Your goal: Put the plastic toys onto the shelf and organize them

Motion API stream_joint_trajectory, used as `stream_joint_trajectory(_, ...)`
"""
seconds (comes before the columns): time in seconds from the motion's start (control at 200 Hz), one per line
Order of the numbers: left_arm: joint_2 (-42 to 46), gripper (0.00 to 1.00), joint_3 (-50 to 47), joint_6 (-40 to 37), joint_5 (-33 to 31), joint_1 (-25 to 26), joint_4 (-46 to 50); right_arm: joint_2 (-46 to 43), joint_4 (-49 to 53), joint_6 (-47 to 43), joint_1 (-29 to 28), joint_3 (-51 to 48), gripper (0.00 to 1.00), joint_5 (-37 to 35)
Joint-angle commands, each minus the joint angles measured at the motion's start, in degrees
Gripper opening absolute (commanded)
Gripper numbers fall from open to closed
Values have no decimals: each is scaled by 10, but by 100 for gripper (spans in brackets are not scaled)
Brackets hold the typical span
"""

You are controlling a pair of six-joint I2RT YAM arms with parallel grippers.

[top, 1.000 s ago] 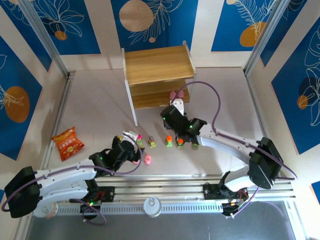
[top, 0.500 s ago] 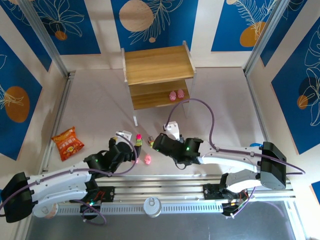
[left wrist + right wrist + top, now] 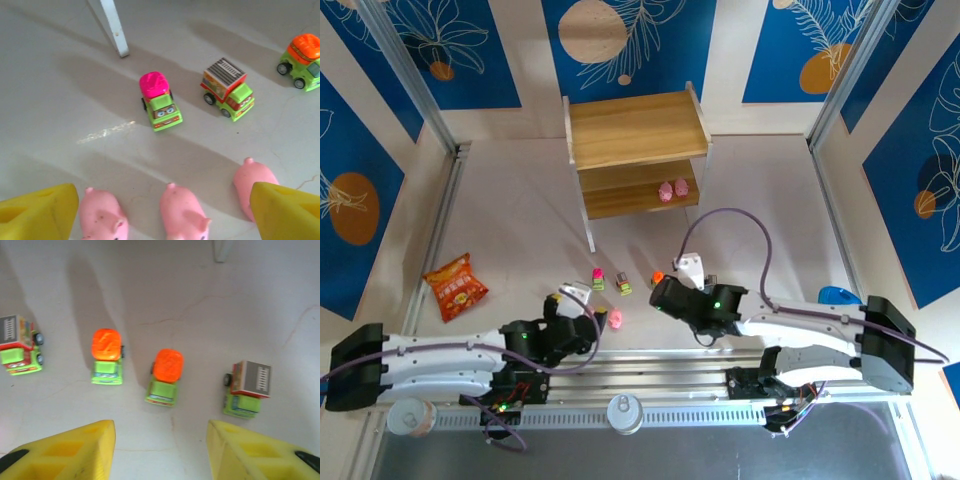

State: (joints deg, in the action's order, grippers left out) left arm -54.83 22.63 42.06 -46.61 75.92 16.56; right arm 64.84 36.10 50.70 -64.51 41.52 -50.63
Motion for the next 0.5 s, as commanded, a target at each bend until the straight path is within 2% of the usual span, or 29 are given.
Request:
stream_joint_trajectory(0.0,-50,89,35,50,-44,26,2,-59,7,-22,40,-26,51,21)
stream_joint_trajectory(0.28,-148,88,78,126,-42,46,-23,-160,1,-80,135,-72,51,80)
stream_joint_trajectory(0.495,-205,88,111,152,-26,47,-26,-165,-33,-117,153,-77,52,112)
